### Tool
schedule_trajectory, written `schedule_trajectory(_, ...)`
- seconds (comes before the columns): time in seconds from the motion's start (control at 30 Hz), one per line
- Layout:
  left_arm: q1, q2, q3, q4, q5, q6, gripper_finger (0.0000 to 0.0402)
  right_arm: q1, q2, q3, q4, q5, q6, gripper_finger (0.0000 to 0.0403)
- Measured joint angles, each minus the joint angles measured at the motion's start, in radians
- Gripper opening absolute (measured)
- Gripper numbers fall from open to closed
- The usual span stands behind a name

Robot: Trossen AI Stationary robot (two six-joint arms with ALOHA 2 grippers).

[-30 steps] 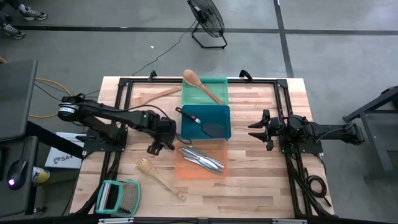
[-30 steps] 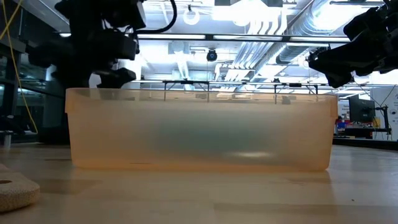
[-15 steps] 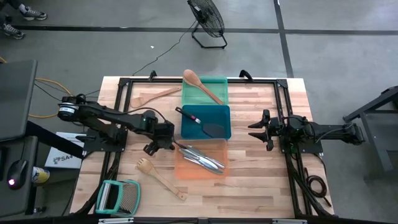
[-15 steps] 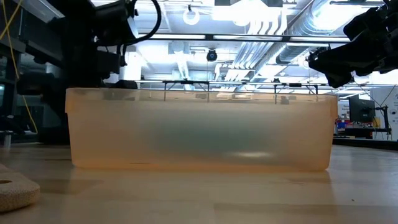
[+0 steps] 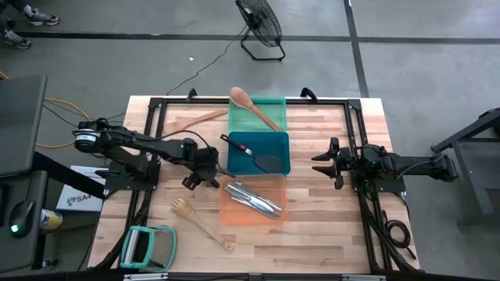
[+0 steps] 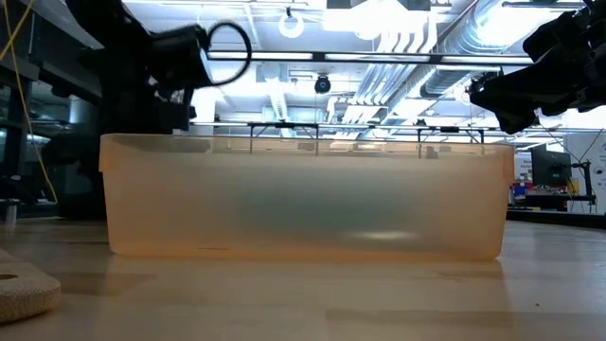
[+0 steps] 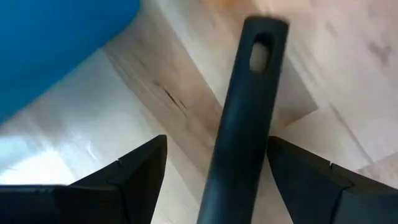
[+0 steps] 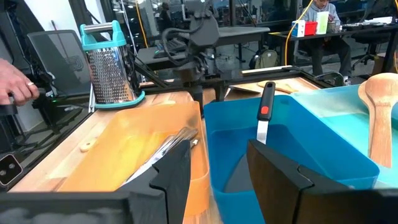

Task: Pick & Place Kitchen Items
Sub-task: Put the black spatula into the blue bin

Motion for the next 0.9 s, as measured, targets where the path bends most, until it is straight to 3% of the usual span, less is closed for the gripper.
schedule_trajectory(0.43, 0.015, 0.078, 0.005, -0.003, 0.074, 0.118, 0.0262, 0.000, 0.000, 0.000, 0.000, 0.000, 0.000, 0.0149)
schedule_trajectory(0.9, 0.014, 0.101, 0.003, -0.040, 0.101, 0.161, 0.0135, 0.000, 0.000, 0.000, 0.000, 0.000, 0.000, 0.0149)
